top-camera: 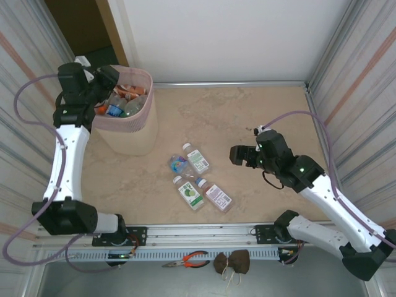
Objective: Put the plastic bottles in the bin
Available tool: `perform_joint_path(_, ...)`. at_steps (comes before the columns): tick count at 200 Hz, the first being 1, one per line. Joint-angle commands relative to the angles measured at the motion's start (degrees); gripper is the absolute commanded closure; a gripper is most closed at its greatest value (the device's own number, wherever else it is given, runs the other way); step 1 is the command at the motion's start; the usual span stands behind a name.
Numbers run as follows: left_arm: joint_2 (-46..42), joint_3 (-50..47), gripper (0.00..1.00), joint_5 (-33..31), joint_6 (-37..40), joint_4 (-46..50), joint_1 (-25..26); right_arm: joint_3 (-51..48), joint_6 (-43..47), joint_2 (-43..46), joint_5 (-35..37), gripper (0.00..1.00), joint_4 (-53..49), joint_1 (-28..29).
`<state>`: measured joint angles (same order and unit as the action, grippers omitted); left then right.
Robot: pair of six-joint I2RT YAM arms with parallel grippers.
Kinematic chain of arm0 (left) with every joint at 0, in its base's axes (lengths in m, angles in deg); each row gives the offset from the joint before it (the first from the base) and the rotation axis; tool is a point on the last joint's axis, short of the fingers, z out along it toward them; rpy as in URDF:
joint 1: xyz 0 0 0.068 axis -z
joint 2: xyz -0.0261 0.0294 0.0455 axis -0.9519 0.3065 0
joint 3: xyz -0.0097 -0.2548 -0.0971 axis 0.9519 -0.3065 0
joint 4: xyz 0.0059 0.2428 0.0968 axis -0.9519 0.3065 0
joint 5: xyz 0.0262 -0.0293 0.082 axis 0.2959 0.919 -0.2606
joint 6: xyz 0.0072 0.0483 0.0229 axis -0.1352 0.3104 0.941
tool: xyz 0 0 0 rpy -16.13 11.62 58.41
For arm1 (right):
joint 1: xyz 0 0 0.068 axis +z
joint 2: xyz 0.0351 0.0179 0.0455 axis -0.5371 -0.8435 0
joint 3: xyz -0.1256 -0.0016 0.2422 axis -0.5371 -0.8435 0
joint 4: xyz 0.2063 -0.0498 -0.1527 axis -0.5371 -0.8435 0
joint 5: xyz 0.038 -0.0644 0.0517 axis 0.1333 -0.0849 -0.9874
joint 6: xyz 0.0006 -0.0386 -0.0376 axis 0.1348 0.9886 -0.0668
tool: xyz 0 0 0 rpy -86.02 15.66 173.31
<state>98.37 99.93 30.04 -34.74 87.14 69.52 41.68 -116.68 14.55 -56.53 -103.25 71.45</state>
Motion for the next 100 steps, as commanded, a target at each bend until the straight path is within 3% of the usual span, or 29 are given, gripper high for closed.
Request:
perform_joint_path(1, -5.29, -2.27, 0.67, 5.91, 12.03, 5.18, -0.31, 0.33, 4.3, -2.64, -3.17, 0.04, 0.66, -0.4)
perform_joint_path(29, -10.48, -6.49, 0.6, 11.31, 19.14, 7.87, -0.31, 1.76, 7.45, -8.91, -8.18, 0.04, 1.9, -0.35)
perform_joint_path(58, -14.52, -9.39, 0.58, 12.18, 23.55, 12.9, -0.34, 3.7, 9.98, -15.86, -12.74, 0.1, 4.9, 0.15)
perform_joint_path(100, -20.74, -14.97, 0.53, 14.51, 25.21, 15.95, -0.33, 11.54, 10.77, -28.58, -8.2, 0.17, 4.58, 3.57)
